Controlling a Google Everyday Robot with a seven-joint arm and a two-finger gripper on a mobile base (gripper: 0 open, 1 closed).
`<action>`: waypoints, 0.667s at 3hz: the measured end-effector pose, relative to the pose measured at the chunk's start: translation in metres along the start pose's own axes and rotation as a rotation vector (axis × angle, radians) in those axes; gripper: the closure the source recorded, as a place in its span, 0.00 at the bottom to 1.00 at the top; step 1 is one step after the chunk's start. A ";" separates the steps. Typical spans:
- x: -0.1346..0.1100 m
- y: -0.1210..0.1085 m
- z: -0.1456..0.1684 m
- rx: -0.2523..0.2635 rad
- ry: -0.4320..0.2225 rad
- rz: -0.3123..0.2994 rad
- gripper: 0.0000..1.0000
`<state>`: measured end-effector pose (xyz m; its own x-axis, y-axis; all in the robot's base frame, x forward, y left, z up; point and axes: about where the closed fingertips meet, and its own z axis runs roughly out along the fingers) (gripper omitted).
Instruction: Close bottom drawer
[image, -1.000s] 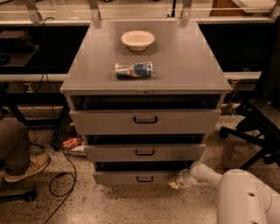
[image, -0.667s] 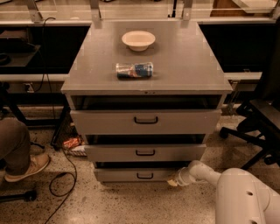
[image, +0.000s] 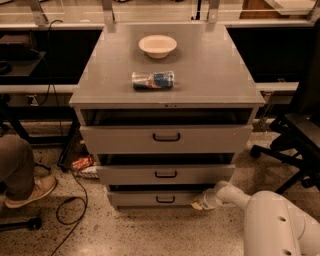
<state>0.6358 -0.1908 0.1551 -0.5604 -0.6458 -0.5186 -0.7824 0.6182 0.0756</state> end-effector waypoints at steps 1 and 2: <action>0.028 0.011 -0.008 -0.002 0.045 0.054 1.00; 0.061 0.023 -0.020 -0.004 0.088 0.123 1.00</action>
Offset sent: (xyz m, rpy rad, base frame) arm -0.0922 -0.0622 -0.0154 -0.0515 0.1718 -0.1676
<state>0.5779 -0.2249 0.1423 -0.6737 -0.6021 -0.4284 -0.7072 0.6936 0.1372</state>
